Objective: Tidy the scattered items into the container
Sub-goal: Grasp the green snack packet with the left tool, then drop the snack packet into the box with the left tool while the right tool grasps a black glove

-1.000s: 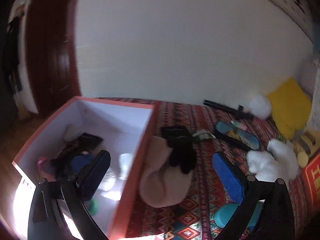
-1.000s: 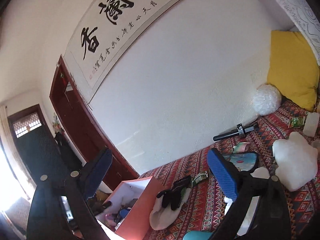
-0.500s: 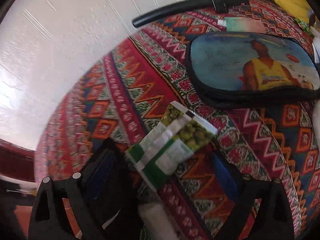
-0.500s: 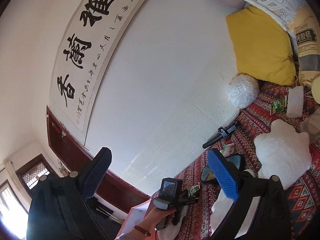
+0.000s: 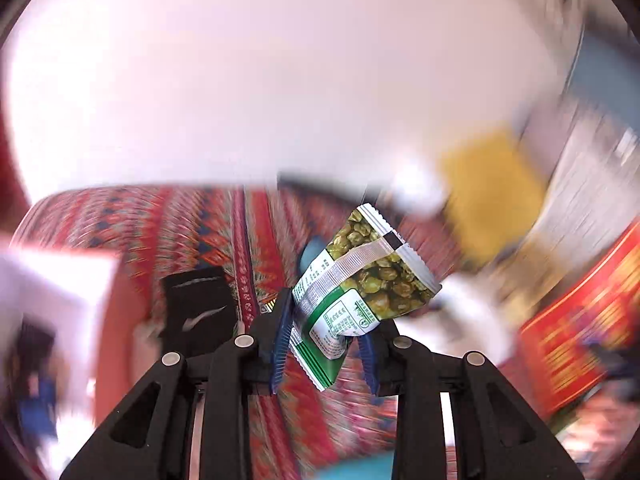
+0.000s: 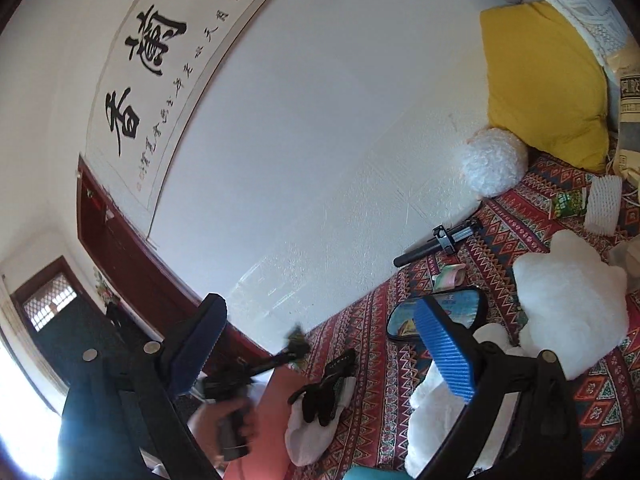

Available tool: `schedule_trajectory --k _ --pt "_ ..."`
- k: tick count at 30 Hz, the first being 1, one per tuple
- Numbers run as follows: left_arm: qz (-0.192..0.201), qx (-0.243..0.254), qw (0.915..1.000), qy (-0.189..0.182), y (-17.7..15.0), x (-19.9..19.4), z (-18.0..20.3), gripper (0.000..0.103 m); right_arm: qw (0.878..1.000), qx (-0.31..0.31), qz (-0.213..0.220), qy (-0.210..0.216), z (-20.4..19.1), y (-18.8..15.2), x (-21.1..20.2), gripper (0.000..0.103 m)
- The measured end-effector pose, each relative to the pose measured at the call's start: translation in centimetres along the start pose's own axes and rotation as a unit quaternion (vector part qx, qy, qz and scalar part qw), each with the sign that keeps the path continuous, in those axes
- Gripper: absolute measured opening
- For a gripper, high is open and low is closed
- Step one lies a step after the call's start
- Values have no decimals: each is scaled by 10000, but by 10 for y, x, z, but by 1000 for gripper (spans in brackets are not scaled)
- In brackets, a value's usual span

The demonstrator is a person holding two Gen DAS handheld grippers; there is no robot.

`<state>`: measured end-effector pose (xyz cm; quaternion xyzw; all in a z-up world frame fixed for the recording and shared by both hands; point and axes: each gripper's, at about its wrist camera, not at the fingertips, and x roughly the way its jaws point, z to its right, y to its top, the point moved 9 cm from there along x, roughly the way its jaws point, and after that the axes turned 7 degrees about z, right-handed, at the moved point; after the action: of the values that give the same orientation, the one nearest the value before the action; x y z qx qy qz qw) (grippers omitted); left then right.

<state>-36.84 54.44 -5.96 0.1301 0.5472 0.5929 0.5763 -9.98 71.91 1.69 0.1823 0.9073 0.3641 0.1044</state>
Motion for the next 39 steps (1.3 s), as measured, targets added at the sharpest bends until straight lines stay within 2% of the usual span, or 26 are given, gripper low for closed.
schedule_trajectory --k 1,3,5,6,9,11,12,17,19,22,25,27,29,33,37,39 --pt "382 -221 9989 142 3 -39 -15 27 9998 -24 -168 54 -4 -11 10 89" --pt "1103 -526 9902 682 -2 -111 -56 28 9982 -21 -576 142 -11 -37 33 84" --pt "1491 -800 9784 1187 -14 -151 -105 28 9948 -22 -1013 125 -15 -70 57 83" --pt "1569 -993 9739 1304 -22 -162 -130 28 9920 -22 -1259 90 -17 -91 69 83" --pt "1540 -1611 9667 1260 -44 -167 -186 28 9802 5 -1982 -3 -20 -153 102 81" --pt "1409 -1811 9606 1567 -49 -161 -213 28 9707 24 -2404 -34 -21 -186 129 75" --pt "1430 -1832 9596 1589 -47 -160 -219 28 9673 87 -2534 -115 -18 -198 145 74" --pt "1405 -1906 9623 1339 -39 -159 -229 28 9491 356 -3061 -654 1 -235 247 69" --pt "1415 -1929 9600 1455 -47 -166 -238 28 9413 17 -3234 -970 6 -247 281 68" --pt "1440 -2053 9572 1443 -49 -175 -255 28 9253 -551 -3407 -1570 24 -262 317 66" --pt "1504 -2079 9551 1483 -47 -185 -267 28 9067 -654 -3685 -1943 48 -282 332 52" --pt "1516 -2029 9549 1548 -46 -191 -271 28 9049 -696 -3713 -1962 53 -285 333 30" --pt "1512 -1996 9558 1539 -47 -194 -269 28 9087 -988 -3604 -1859 46 -277 329 13" --pt "1503 -1804 9610 1459 -43 -195 -259 28 9293 -1163 -3166 -1503 14 -239 309 10" --pt "1436 -1629 9667 1356 -38 -192 -245 30 9428 -1713 -2696 -955 -55 -191 283 10" --pt "1148 -1636 9690 1452 -42 -184 -244 53 9474 -1946 -2468 -604 -98 -171 271 10"
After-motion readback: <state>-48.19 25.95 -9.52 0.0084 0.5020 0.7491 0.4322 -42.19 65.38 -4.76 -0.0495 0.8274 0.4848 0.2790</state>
